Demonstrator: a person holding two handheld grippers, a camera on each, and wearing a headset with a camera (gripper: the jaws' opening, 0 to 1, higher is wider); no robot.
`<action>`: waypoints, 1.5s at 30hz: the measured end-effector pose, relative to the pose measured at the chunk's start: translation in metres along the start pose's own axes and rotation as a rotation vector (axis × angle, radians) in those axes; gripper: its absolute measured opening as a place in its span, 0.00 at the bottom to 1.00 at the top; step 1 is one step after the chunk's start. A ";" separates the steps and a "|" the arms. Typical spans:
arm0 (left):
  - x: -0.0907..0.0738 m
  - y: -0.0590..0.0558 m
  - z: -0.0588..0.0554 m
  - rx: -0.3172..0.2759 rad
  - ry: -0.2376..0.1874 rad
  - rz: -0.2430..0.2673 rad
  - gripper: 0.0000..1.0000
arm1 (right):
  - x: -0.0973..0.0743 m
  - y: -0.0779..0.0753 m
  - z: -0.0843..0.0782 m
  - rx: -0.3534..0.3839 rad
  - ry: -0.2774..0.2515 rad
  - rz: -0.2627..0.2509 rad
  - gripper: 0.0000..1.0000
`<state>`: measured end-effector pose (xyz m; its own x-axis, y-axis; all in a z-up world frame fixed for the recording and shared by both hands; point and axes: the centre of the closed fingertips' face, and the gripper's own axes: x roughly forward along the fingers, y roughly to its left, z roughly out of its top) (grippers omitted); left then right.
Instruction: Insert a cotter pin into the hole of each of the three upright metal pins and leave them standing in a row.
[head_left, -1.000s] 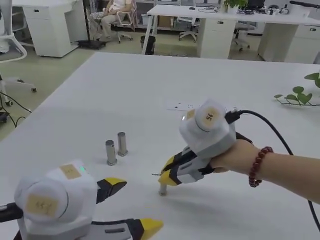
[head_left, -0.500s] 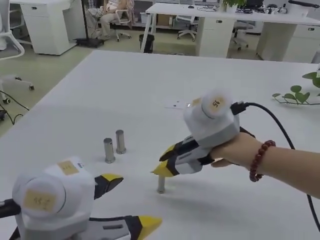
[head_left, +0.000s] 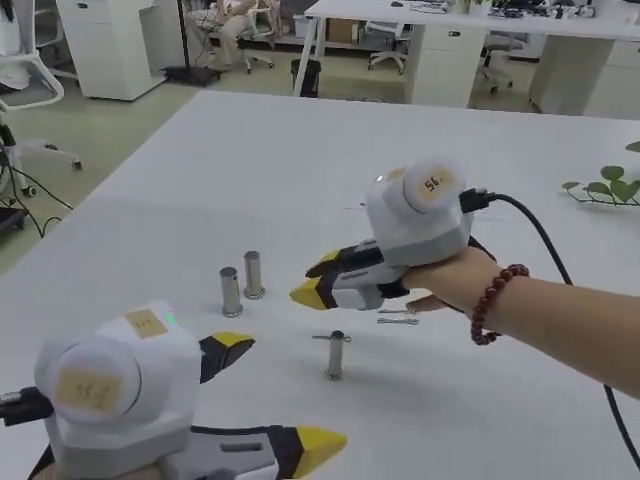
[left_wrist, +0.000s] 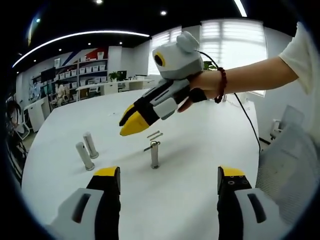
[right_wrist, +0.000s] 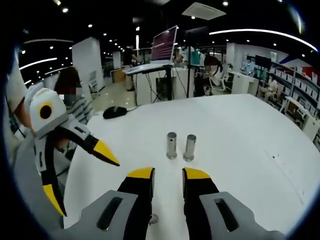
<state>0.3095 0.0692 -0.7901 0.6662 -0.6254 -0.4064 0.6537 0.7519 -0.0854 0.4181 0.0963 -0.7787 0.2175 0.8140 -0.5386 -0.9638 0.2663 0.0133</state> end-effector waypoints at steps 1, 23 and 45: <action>0.000 0.000 0.000 0.000 -0.001 0.000 0.81 | 0.003 -0.002 0.001 0.006 -0.005 -0.006 0.24; 0.002 0.006 -0.003 0.004 0.009 0.024 0.99 | 0.067 -0.040 0.017 0.086 -0.133 -0.055 0.34; -0.002 0.016 -0.008 -0.027 0.009 0.055 0.94 | 0.101 -0.040 0.019 0.058 -0.129 -0.036 0.20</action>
<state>0.3157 0.0847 -0.7976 0.6974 -0.5811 -0.4193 0.6062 0.7905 -0.0874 0.4819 0.1773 -0.8177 0.2734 0.8621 -0.4268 -0.9454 0.3227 0.0462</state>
